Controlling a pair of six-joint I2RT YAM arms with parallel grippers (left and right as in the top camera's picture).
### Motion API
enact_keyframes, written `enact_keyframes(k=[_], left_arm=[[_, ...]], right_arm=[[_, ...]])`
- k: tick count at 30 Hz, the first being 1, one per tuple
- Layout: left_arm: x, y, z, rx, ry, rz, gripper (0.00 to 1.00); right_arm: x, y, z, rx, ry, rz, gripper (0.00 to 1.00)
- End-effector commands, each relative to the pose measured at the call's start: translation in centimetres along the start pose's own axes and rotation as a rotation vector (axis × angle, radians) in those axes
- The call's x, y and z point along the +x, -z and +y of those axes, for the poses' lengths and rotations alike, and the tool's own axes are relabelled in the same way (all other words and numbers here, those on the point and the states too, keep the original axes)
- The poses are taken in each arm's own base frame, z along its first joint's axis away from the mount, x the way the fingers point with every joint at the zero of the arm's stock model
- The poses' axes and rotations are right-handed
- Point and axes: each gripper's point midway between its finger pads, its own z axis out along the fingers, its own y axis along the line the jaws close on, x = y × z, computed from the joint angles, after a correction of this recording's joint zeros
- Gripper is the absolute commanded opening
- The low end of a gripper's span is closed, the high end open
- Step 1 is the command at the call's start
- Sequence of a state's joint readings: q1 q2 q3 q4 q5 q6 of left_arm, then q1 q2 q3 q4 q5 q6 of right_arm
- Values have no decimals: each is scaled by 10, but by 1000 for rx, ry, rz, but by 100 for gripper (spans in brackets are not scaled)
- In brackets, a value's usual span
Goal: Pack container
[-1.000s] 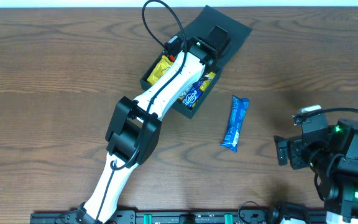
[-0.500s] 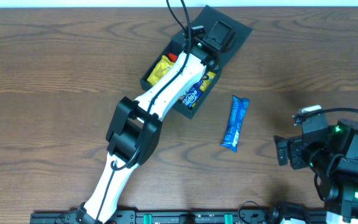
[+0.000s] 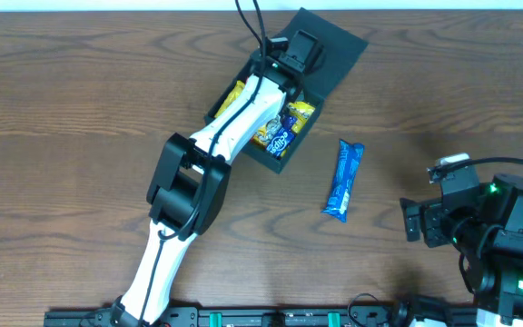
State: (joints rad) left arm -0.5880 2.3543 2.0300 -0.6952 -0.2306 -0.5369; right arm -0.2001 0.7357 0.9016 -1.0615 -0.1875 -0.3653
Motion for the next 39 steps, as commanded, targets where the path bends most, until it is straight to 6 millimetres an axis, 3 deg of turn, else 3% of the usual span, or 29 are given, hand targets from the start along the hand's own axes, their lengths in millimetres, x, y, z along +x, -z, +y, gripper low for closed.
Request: enact_keyframes(k=[1,11,17,19,24,31,35,39], left_arm=[[-3,11,-5,66,-111,17,6],[20,9,21,-45,-161,102,6],[22,9,24,-56,-165,113,6],[21,9,24,-59,-164,108,6],[-4,11,16,-48,-139,4,6],[0,18,6,2,-239,22,6],[-10,35,4,10,-244,-13,6],[-30,85,5,37,-231,-80,6]], right_arm=[[0,0,0,-5,-20,-3,99],[0,0,0,-5,-20,-3,99],[0,0,0,-5,-20,-3,99],[0,0,0,-5,-20,-3,99],[0,0,0,-5,-20,-3,99],[0,0,0,-5,-20,-3,99],[0,0,0,-5,-20,-3,99],[0,0,0,-5,-20,-3,99]])
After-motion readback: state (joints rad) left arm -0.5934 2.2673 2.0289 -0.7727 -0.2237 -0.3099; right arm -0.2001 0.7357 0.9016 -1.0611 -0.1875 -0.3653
